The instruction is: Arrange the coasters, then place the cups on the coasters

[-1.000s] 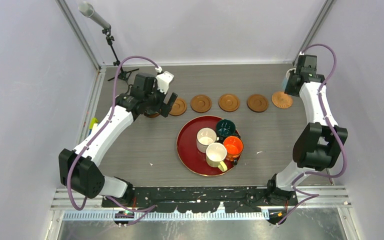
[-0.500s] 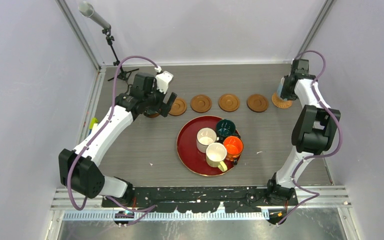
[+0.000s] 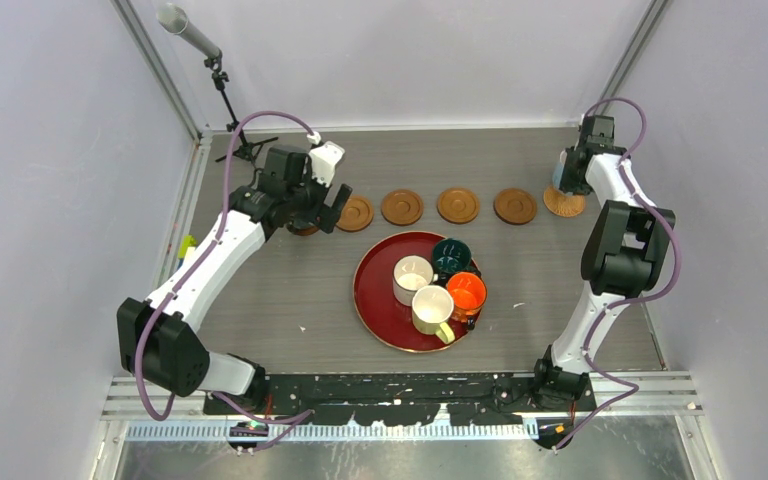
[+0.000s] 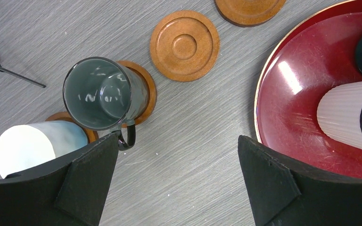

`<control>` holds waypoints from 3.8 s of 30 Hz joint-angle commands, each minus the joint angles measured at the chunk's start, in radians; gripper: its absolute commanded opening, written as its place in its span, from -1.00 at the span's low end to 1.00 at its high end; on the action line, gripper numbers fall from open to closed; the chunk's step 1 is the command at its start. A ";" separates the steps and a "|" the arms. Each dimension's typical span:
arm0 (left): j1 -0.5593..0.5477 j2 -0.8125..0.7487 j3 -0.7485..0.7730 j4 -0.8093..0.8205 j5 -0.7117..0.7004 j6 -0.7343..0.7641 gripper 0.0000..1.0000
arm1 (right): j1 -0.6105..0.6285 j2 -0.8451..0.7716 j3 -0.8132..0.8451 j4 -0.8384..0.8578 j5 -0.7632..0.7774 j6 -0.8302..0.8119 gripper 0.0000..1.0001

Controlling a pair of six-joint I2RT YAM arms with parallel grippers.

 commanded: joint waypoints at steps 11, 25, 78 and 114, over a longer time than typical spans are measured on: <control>0.005 -0.012 -0.007 0.025 0.009 0.006 0.99 | 0.001 -0.028 0.035 0.008 0.035 -0.004 -0.99; 0.005 -0.027 -0.021 0.030 0.017 0.005 1.00 | 0.000 -0.114 -0.078 -0.003 0.035 -0.004 -0.99; 0.007 -0.030 -0.028 0.020 0.024 0.003 0.99 | -0.029 -0.248 -0.273 0.198 0.009 0.047 -0.99; 0.007 -0.028 -0.051 0.020 0.054 -0.004 0.99 | -0.030 -0.392 -0.294 0.018 -0.117 0.001 0.46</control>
